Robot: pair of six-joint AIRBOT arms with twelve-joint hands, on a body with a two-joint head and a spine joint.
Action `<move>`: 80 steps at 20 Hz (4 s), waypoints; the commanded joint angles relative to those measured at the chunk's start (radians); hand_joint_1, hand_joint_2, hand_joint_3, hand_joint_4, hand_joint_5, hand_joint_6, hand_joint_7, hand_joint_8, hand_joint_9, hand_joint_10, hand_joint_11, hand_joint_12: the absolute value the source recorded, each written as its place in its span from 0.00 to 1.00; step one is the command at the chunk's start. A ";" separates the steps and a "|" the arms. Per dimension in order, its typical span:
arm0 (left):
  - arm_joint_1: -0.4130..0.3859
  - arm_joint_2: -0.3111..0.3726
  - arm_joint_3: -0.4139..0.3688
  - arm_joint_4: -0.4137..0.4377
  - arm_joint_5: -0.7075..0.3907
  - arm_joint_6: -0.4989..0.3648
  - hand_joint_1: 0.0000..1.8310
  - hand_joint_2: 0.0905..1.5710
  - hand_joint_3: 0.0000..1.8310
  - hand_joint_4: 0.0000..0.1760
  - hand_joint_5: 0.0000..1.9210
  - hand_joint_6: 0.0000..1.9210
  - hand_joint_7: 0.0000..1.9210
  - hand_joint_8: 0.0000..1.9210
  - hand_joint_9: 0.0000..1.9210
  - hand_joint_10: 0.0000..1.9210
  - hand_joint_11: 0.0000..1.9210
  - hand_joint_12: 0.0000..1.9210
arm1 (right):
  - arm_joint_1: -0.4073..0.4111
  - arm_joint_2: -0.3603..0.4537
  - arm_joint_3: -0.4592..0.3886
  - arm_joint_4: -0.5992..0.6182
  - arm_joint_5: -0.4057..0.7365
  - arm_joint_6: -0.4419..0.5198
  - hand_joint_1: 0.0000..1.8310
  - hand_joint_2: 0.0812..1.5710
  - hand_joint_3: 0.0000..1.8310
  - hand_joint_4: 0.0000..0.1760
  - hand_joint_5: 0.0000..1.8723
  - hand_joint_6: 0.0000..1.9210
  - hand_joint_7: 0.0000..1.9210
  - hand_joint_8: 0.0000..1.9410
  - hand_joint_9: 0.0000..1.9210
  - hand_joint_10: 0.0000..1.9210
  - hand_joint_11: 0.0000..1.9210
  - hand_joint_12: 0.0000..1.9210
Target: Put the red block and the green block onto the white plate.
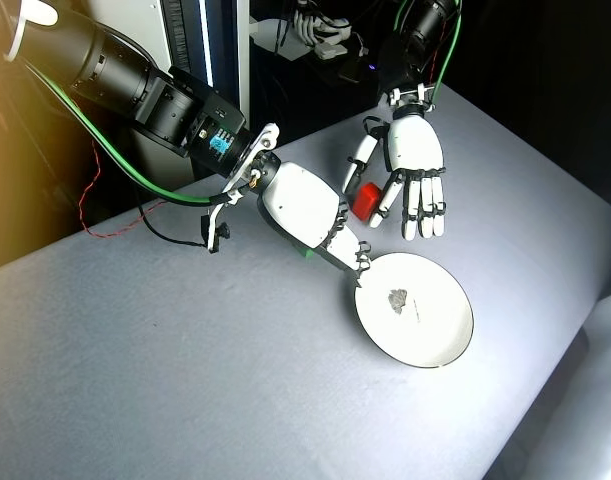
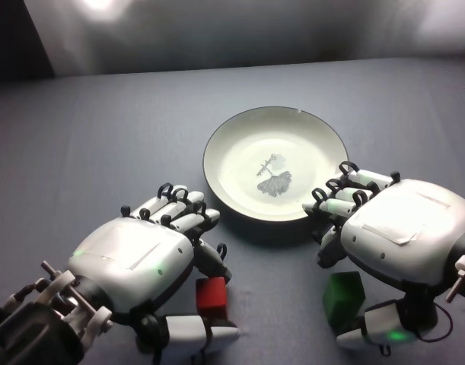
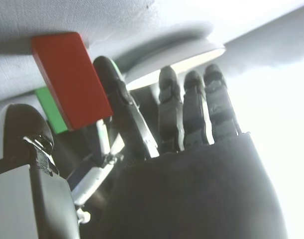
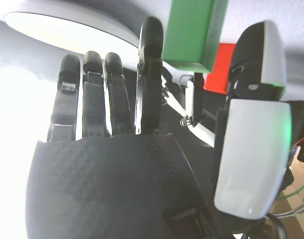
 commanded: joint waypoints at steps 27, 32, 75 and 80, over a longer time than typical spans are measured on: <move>-0.011 -0.007 0.005 0.038 -0.099 -0.005 0.32 0.61 0.00 0.99 0.50 0.00 0.15 0.00 0.03 0.00 0.01 0.01 | 0.017 -0.011 -0.003 -0.047 0.092 0.025 0.42 0.51 0.00 0.13 0.46 0.00 0.16 0.00 0.11 0.00 0.00 0.21; -0.014 -0.007 0.005 0.035 -0.100 -0.005 0.34 0.60 0.00 0.99 0.51 0.00 0.17 0.00 0.05 0.00 0.00 0.09 | 0.016 -0.011 -0.003 -0.047 0.091 0.019 0.44 0.51 0.00 0.05 0.50 0.00 0.18 0.00 0.12 0.00 0.00 0.25; -0.014 0.005 0.003 0.031 -0.117 -0.011 0.32 0.61 0.00 1.00 0.51 0.00 0.17 0.00 0.05 0.00 0.00 0.11 | 0.011 -0.012 -0.003 -0.049 0.093 0.009 0.44 0.52 0.00 0.12 0.50 0.00 0.19 0.00 0.12 0.00 0.00 0.18; -0.014 0.004 0.002 0.026 -0.117 -0.010 0.32 0.62 0.00 0.98 0.50 0.00 0.16 0.00 0.04 0.01 0.00 0.07 | 0.011 -0.012 -0.003 -0.050 0.093 0.009 0.44 0.52 0.00 0.08 0.51 0.00 0.19 0.00 0.12 0.00 0.00 0.17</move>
